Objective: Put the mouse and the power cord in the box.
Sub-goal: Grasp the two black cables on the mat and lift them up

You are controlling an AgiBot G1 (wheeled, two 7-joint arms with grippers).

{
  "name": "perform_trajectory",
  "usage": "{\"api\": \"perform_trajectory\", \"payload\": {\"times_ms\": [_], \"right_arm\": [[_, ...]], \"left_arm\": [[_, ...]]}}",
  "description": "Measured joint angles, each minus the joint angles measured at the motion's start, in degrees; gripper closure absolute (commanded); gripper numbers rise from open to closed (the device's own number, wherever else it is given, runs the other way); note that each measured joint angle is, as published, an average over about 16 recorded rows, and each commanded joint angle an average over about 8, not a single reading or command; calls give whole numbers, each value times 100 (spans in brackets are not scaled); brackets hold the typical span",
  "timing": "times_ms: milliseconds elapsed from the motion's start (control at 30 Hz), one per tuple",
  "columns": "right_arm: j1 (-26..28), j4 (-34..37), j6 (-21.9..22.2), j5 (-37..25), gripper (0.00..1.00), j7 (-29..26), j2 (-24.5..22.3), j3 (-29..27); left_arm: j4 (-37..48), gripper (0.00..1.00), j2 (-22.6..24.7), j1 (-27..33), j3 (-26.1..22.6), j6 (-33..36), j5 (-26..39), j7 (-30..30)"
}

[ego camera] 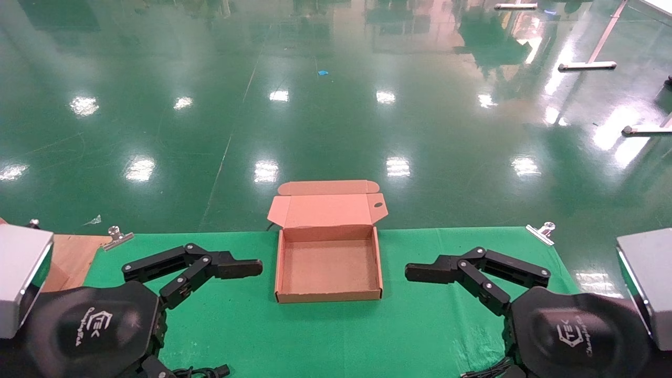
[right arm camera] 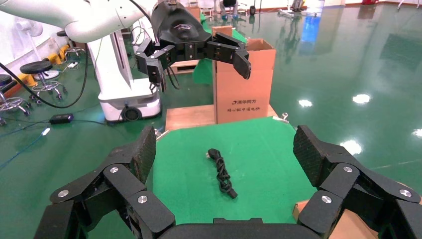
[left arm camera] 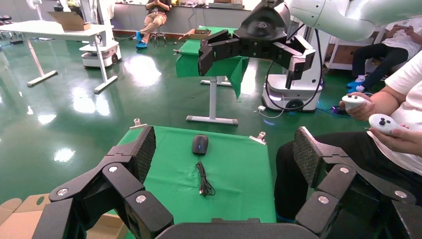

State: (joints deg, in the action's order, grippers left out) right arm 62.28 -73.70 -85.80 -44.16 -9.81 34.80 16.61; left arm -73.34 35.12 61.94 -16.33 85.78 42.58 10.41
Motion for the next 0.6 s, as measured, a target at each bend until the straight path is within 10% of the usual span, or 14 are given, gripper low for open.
{"api": "perform_trajectory", "payload": {"times_ms": [600], "right_arm": [[1401, 862, -116, -3673, 0, 1304, 518, 1328]], "left_arm": [[1748, 0, 434, 897, -1084, 420, 1892, -1151]]}}
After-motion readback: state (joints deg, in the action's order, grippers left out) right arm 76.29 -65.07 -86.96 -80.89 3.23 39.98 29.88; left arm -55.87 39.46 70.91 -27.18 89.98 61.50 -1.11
